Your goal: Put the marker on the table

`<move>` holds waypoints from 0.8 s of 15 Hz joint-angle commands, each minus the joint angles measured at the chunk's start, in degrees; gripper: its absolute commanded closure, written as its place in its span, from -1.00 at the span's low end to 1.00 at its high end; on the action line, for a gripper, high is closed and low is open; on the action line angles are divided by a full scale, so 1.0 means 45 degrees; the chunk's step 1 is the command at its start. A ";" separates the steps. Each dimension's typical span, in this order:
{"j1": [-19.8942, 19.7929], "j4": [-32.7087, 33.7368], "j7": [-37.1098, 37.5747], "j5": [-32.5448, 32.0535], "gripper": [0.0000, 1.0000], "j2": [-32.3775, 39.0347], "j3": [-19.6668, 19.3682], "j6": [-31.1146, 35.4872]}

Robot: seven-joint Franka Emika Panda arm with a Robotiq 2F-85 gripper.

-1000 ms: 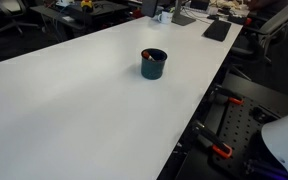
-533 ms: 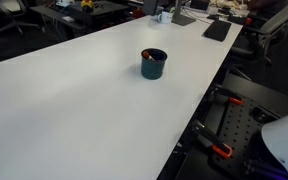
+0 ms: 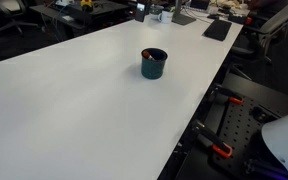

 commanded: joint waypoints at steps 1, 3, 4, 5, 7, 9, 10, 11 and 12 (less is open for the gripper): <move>-0.0350 0.0000 -0.0049 0.0106 -1.00 -0.0012 0.0421 -0.0030; -0.0275 -0.0067 0.0079 0.0081 -1.00 -0.0305 0.0558 -0.0052; -0.0264 -0.0075 0.0133 0.0078 -1.00 -0.0372 0.0567 -0.0052; -0.0237 -0.0013 -0.0087 0.0144 -1.00 -0.0300 0.0512 -0.0104; -0.0164 0.0355 -0.0781 0.0318 -1.00 0.0357 0.0410 -0.0123; -0.0083 0.0842 -0.2033 0.0961 -1.00 0.1064 0.0244 -0.0263; -0.0162 0.1209 -0.2507 0.1381 -1.00 0.1578 0.0221 -0.0468; -0.0318 0.1494 -0.2977 0.1735 -1.00 0.2012 0.0239 -0.0563; -0.0594 0.1776 -0.3253 0.1915 -1.00 0.2586 0.0268 -0.0542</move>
